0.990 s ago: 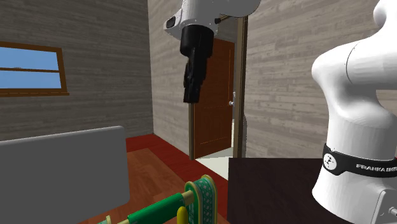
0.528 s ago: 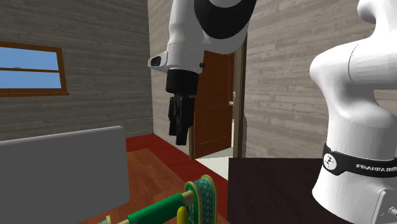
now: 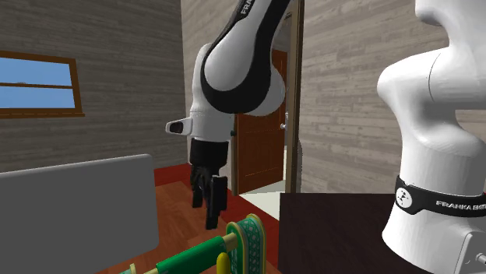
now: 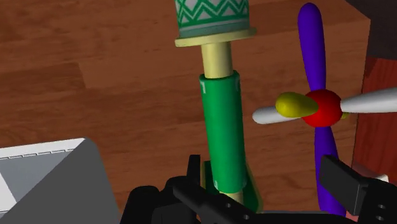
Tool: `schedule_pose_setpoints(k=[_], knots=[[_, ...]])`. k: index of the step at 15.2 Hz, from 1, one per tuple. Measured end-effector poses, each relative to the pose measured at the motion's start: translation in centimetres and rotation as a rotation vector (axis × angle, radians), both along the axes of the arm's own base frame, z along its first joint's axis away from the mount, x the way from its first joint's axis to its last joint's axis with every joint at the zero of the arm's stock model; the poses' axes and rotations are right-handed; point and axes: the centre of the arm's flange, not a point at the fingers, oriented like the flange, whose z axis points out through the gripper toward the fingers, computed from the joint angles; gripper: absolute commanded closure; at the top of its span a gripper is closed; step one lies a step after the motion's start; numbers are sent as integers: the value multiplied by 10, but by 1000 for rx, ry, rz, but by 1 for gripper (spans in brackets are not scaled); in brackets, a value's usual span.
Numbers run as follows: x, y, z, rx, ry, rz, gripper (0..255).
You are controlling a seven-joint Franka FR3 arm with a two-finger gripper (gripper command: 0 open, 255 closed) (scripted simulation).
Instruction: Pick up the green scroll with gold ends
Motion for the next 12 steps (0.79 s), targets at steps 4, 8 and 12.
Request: schedule_pose_setpoints(k=[4,8,12], knots=[[15,2,-50,-19,-4,83,0],[24,1,-82,-26,-6,116,0],[25,3,-102,-26,-6,119,0]])
